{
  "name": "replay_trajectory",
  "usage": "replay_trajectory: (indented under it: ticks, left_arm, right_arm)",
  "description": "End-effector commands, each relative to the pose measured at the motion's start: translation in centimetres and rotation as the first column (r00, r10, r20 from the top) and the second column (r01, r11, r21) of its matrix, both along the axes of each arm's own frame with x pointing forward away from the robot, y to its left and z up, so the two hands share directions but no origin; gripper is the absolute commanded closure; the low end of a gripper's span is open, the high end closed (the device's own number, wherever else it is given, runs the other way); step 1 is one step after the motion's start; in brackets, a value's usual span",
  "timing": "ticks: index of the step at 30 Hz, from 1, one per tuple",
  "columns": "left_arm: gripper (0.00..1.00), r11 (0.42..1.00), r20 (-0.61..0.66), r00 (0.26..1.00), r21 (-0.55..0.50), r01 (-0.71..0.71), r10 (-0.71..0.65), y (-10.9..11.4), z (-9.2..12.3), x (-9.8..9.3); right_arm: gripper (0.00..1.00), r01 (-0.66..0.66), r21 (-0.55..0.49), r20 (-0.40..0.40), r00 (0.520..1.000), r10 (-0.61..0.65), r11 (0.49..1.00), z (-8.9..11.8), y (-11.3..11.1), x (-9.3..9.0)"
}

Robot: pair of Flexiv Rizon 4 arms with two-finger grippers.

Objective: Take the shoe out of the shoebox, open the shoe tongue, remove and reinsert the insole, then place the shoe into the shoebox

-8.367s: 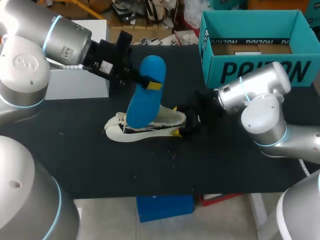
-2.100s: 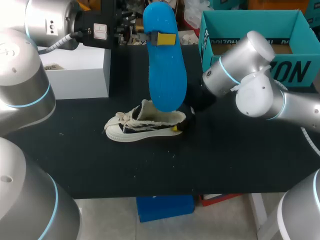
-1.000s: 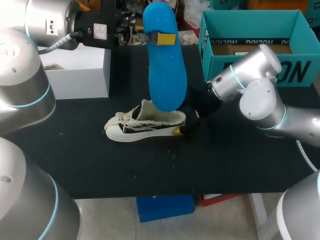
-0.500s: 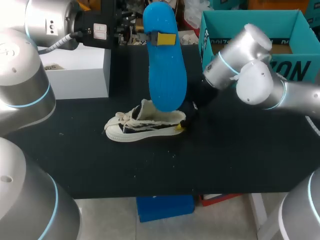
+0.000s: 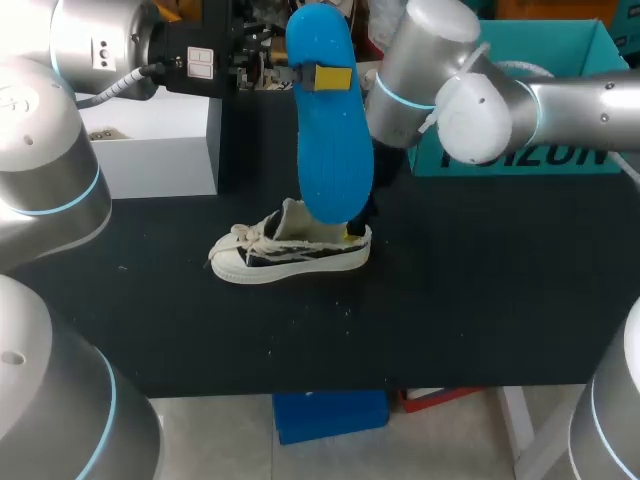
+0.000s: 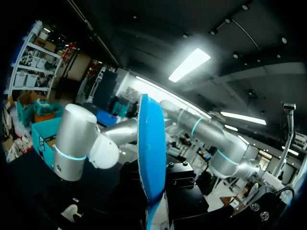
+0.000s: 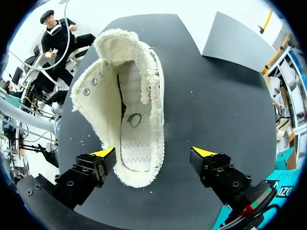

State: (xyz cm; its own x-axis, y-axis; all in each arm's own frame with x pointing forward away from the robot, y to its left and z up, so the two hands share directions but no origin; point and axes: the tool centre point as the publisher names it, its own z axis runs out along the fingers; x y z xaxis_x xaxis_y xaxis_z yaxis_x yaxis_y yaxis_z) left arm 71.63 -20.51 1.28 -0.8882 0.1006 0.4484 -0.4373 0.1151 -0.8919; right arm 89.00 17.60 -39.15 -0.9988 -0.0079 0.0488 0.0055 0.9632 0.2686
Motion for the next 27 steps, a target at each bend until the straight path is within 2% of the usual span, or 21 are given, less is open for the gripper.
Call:
replay_trajectory:
  ticks: [1, 6, 15, 17, 22, 27]
  left_arm:
    - [1.00, 1.000, 0.000, 1.000, 0.001, -0.002, 0.002, -0.1, -0.1, -0.1]
    - [1.00, 1.000, 0.000, 1.000, 0.001, -0.002, 0.002, -0.1, -0.1, -0.1]
    - [1.00, 1.000, 0.000, 1.000, 0.001, -0.002, 0.002, -0.1, -0.1, -0.1]
    - [1.00, 1.000, 0.000, 1.000, 0.001, -0.002, 0.002, -0.1, -0.1, -0.1]
    - [1.00, 1.000, 0.000, 1.000, 0.001, -0.002, 0.002, -0.1, -0.1, -0.1]
    - [1.00, 1.000, 0.000, 1.000, 0.001, -0.002, 0.002, -0.1, -0.1, -0.1]
  right_arm:
    - [0.00, 0.039, -0.377, 0.057, 0.998, -0.019, 0.925, 0.6, 0.8, -0.3]
    - [0.00, 0.053, -0.413, 0.083, 0.996, -0.020, 0.909, 0.7, 1.4, -0.2]
    - [0.00, -0.003, -0.399, 0.068, 0.997, 0.033, 0.917, 0.4, 2.7, 0.2]
    - [0.07, -0.009, -0.394, 0.069, 0.997, 0.039, 0.919, 0.4, 3.1, 0.4]
    - [0.06, -0.023, -0.388, 0.068, 0.996, 0.054, 0.922, 0.3, 3.8, 0.6]
    - [0.15, -0.036, -0.372, 0.066, 0.996, 0.065, 0.928, 0.1, 4.3, 0.8]
